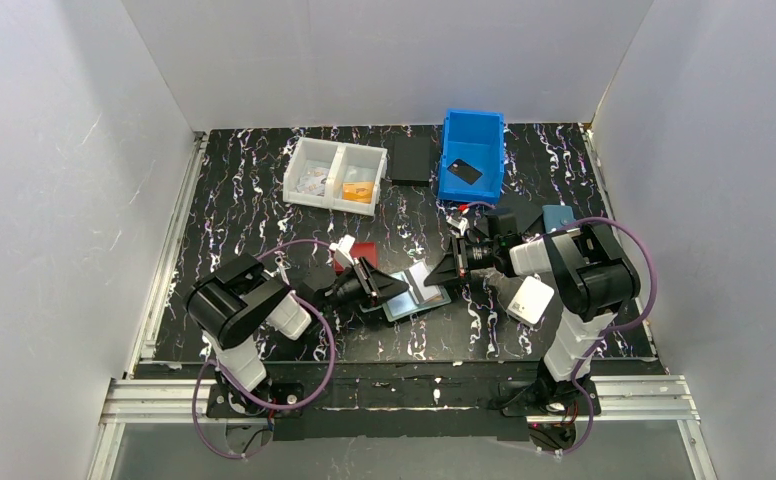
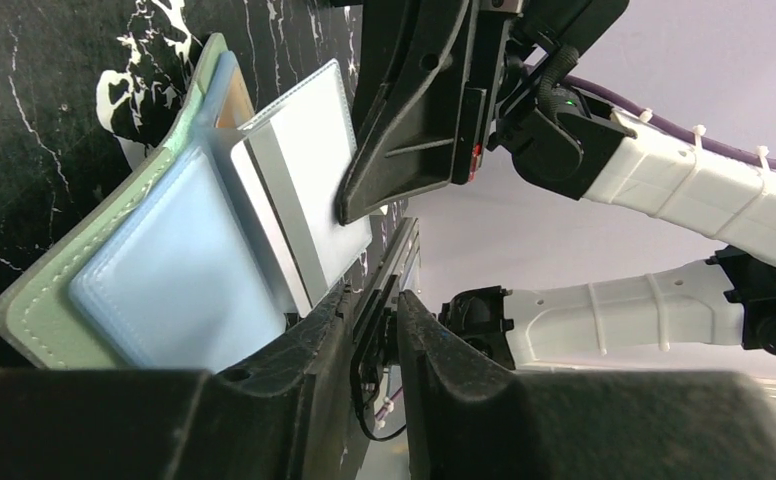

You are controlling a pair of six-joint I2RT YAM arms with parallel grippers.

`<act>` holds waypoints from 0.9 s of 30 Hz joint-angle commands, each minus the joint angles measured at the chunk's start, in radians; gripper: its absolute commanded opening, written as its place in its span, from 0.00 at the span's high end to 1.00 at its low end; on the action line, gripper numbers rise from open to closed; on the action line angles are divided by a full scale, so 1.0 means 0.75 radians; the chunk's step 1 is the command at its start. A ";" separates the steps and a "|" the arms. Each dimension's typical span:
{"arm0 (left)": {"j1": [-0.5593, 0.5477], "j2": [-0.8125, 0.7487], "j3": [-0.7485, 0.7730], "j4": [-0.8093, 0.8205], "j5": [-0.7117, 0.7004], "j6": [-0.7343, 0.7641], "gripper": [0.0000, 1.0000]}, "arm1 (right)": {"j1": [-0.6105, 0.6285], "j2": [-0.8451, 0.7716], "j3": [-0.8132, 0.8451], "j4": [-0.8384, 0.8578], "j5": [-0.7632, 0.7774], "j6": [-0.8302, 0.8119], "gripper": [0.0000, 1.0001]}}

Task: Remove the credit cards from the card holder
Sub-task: Remove the credit card from the card holder.

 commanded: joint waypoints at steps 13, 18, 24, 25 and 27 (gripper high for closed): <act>-0.001 0.140 0.079 0.031 -0.006 -0.036 0.70 | 0.000 -0.008 0.002 0.134 -0.060 0.085 0.99; -0.004 0.157 0.123 0.031 -0.002 -0.040 0.69 | 0.007 -0.007 0.004 0.142 -0.068 0.093 0.99; -0.005 0.181 0.130 0.031 -0.013 -0.057 0.70 | 0.007 -0.007 0.005 0.144 -0.073 0.096 0.99; -0.005 0.181 0.127 0.031 -0.014 -0.056 0.70 | 0.007 -0.006 0.006 0.143 -0.074 0.097 0.99; -0.004 0.179 0.122 0.032 -0.019 -0.055 0.70 | 0.009 -0.007 0.007 0.144 -0.076 0.098 0.99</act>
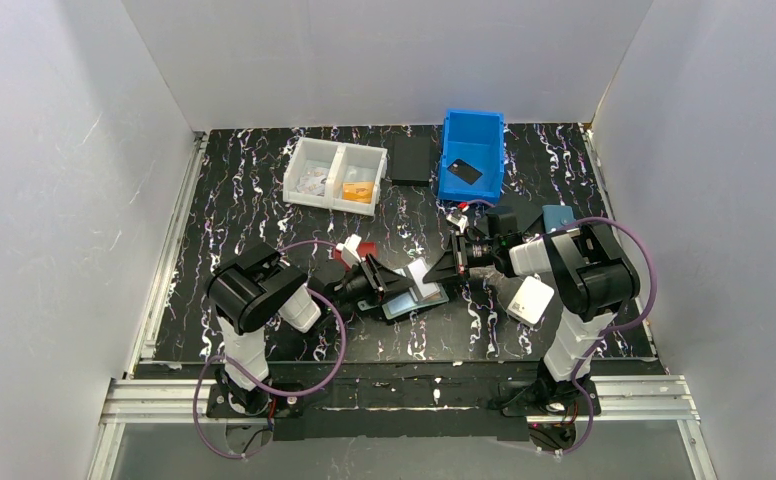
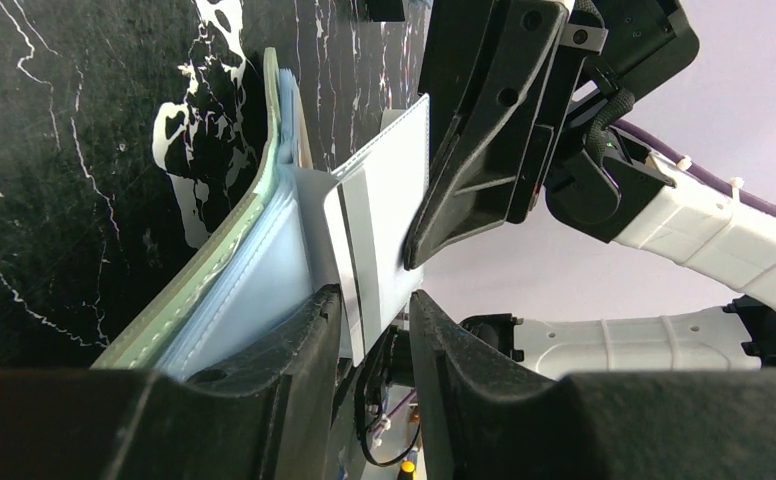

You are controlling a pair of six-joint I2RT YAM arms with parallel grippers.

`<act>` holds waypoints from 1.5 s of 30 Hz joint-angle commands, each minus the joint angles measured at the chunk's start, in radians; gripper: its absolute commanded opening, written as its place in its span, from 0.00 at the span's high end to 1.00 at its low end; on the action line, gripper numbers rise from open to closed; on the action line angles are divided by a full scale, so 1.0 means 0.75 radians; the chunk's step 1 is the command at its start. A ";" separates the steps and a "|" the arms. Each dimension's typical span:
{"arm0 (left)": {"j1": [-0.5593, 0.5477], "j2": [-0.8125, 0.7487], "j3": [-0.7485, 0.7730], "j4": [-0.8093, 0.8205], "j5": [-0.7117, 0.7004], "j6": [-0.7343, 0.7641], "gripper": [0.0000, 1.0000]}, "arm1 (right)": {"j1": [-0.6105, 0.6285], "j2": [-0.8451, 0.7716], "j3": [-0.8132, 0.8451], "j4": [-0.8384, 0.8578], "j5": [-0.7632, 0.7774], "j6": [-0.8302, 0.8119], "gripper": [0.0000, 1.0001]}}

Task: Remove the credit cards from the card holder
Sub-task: Remove the credit card from the card holder.

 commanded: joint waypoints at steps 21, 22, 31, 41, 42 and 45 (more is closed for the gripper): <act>-0.001 -0.094 -0.033 0.045 -0.010 0.046 1.00 | 0.003 0.022 0.033 -0.030 -0.041 -0.046 0.82; 0.001 -0.103 -0.037 0.046 -0.003 0.051 1.00 | 0.001 0.023 0.036 -0.042 -0.040 -0.057 0.77; 0.007 -0.128 -0.067 0.045 0.043 0.071 1.00 | 0.000 0.029 0.041 -0.044 -0.063 -0.074 0.95; 0.042 -0.188 -0.172 0.043 0.026 0.098 1.00 | -0.006 0.047 0.077 -0.201 -0.019 -0.192 0.92; 0.042 -0.191 -0.182 0.042 0.027 0.100 1.00 | -0.006 0.049 0.078 -0.206 -0.017 -0.198 0.91; 0.043 -0.190 -0.201 0.042 0.035 0.102 1.00 | -0.006 0.050 0.076 -0.212 -0.013 -0.206 0.90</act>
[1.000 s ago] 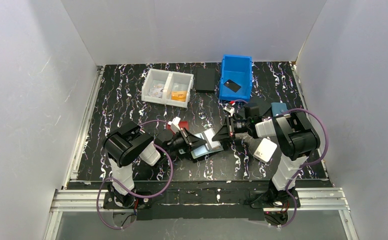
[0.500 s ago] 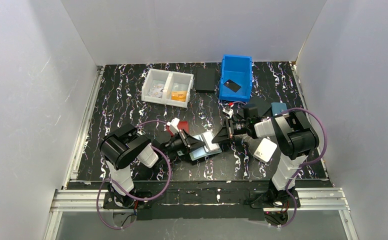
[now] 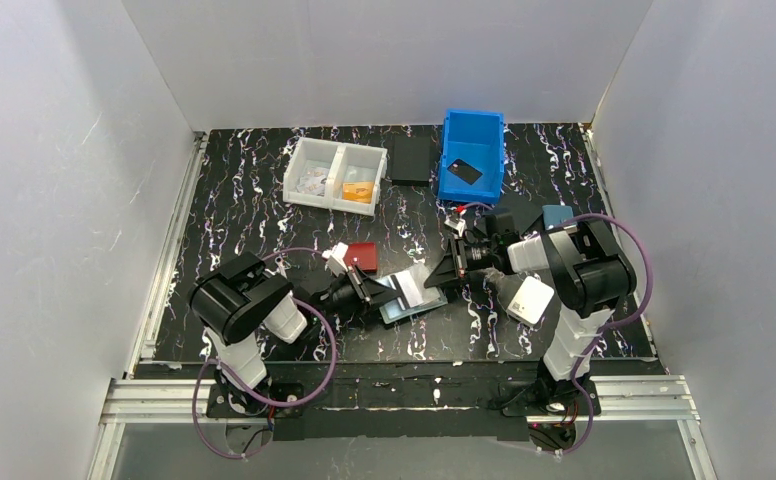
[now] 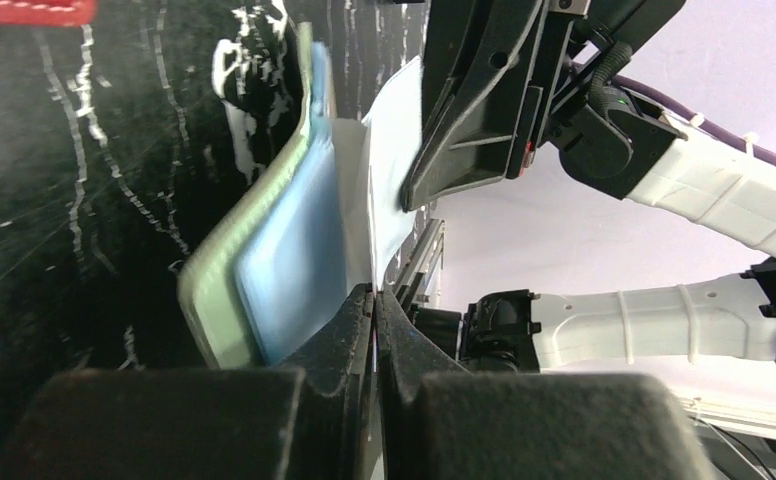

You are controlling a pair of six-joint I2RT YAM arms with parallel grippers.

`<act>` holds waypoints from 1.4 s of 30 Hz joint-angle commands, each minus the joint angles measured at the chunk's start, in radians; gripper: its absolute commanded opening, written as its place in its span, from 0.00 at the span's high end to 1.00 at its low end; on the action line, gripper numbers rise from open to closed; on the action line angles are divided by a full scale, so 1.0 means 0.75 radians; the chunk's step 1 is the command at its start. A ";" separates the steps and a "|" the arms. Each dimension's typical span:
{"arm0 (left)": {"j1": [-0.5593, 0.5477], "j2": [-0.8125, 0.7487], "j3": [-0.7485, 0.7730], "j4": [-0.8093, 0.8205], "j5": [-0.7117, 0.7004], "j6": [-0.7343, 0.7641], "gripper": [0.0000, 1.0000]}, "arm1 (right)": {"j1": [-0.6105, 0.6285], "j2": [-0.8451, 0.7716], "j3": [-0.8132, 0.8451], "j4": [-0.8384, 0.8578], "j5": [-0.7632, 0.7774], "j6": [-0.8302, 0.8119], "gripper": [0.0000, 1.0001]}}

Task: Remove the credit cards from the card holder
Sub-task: Remove the credit card from the card holder.

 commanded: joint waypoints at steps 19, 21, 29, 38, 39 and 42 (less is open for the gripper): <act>0.028 -0.812 -0.036 -0.948 0.157 0.451 1.00 | -0.035 -0.210 0.381 -1.010 0.284 -1.051 0.28; 0.023 -0.955 0.021 -1.208 0.149 0.531 1.00 | -0.035 -0.251 0.418 -1.112 0.249 -1.208 0.25; -0.057 -1.052 0.362 -1.836 0.115 0.988 1.00 | -0.024 -0.314 0.524 -1.665 -0.044 -1.902 0.14; -0.224 -0.960 0.596 -2.022 -0.086 1.500 1.00 | 0.016 -0.151 0.644 -2.351 -0.172 -2.632 0.02; -0.226 -0.952 0.603 -2.001 -0.078 1.509 1.00 | 0.032 -0.158 0.638 -2.351 -0.180 -2.637 0.02; -0.230 -0.901 0.625 -1.956 -0.041 1.505 1.00 | 0.077 -0.187 0.634 -2.349 -0.211 -2.649 0.02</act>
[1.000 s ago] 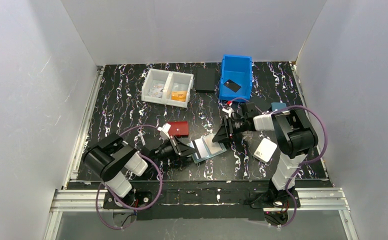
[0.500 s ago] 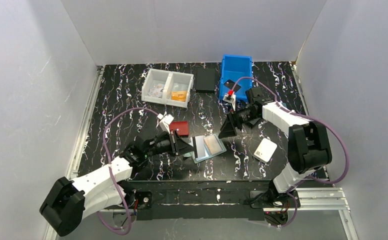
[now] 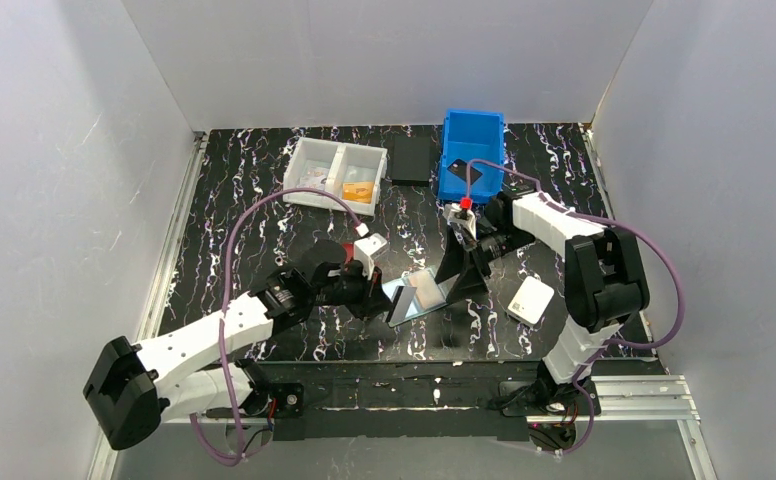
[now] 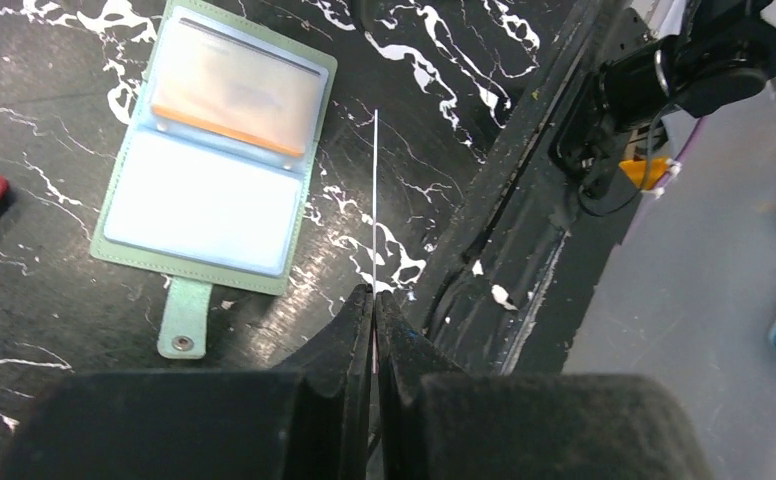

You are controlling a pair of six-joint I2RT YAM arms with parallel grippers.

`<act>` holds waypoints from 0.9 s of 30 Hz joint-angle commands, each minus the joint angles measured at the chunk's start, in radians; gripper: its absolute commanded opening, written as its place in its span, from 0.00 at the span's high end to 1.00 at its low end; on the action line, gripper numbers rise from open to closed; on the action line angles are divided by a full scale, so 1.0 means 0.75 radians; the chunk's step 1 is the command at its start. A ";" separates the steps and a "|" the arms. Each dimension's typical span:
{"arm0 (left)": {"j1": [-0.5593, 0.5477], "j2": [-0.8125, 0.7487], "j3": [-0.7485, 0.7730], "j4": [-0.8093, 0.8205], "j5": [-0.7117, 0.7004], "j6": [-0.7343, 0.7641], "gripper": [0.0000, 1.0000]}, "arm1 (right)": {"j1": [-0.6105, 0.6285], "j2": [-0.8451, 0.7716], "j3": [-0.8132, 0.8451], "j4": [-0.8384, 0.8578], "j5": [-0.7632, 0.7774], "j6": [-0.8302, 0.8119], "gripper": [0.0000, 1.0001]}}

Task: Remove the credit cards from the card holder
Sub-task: Remove the credit card from the card holder.

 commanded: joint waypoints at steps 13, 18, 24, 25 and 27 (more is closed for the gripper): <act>-0.038 0.075 0.026 0.130 0.091 -0.022 1.00 | 0.071 0.004 0.073 -0.091 -0.027 -0.023 0.02; -0.037 -0.012 -0.055 0.132 0.060 -0.096 1.00 | 0.075 -0.120 0.028 0.519 0.168 0.704 0.02; -0.038 -0.152 -0.121 0.127 0.039 -0.106 1.00 | 0.106 -0.444 -0.181 1.271 0.237 1.207 0.02; -0.038 -0.164 -0.122 0.126 0.044 -0.100 1.00 | 0.134 -0.454 -0.195 1.268 0.182 1.182 0.02; -0.037 -0.174 -0.117 0.128 0.056 -0.086 1.00 | 0.229 -0.462 -0.208 1.205 0.174 1.084 0.02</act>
